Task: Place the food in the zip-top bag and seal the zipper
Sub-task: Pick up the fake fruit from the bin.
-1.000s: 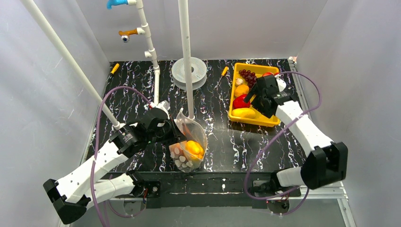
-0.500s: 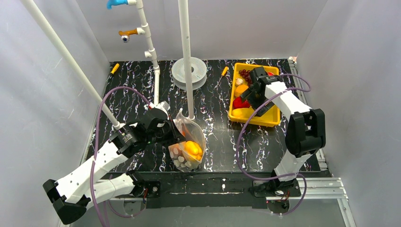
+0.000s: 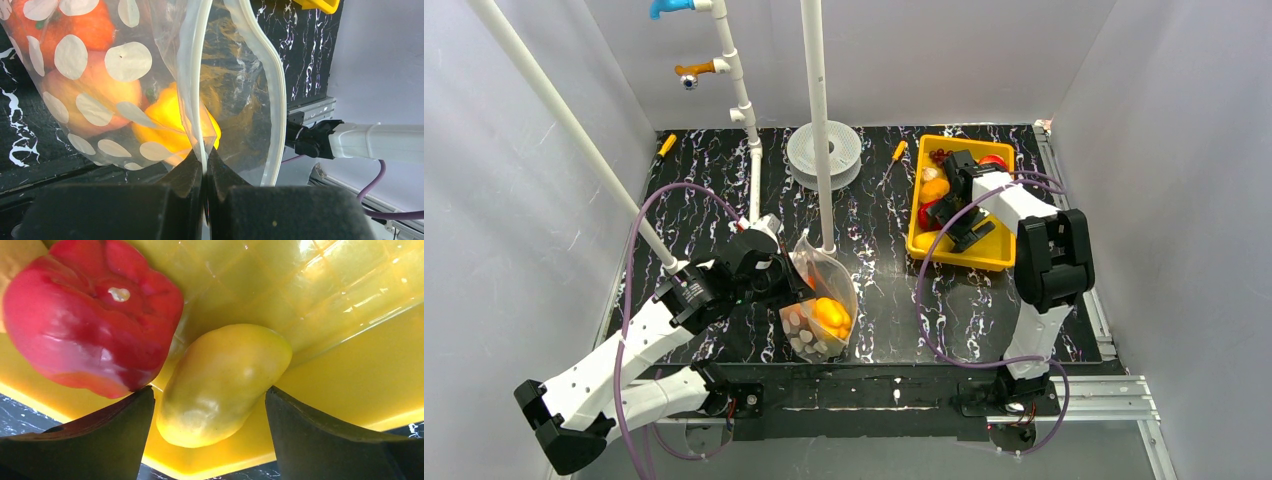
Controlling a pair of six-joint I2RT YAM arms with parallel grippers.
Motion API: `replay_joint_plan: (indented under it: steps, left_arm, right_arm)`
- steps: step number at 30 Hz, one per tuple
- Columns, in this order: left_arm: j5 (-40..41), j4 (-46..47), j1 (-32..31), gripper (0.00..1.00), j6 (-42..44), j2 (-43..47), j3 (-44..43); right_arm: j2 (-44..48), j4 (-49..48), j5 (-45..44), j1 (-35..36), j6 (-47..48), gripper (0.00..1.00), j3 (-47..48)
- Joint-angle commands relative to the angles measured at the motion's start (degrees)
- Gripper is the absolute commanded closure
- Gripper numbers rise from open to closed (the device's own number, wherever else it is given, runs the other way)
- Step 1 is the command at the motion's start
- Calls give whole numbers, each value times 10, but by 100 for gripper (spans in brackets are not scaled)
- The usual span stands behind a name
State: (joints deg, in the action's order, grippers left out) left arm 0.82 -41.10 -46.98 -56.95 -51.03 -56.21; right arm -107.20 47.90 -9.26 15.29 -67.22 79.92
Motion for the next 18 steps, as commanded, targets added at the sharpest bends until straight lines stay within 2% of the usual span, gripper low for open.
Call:
replay_joint_plan:
  steps: [1,12,15,18]
  left_arm:
    - [14,-13,-1,100,9,8,-15]
    - [14,-13,0,100,11,5,-14]
    - [13,-12,-1,100,11,6,-15]
    - [13,-11,-1,100,11,4,-15]
  right_arm:
    - [-22,12,-7,-3,-13,13,20]
    - [5,18,-35,-4,-8,36,14]
    - [40,22,-57,-4,-5,45,11]
    - [82,22,-80,-4,3,62,6]
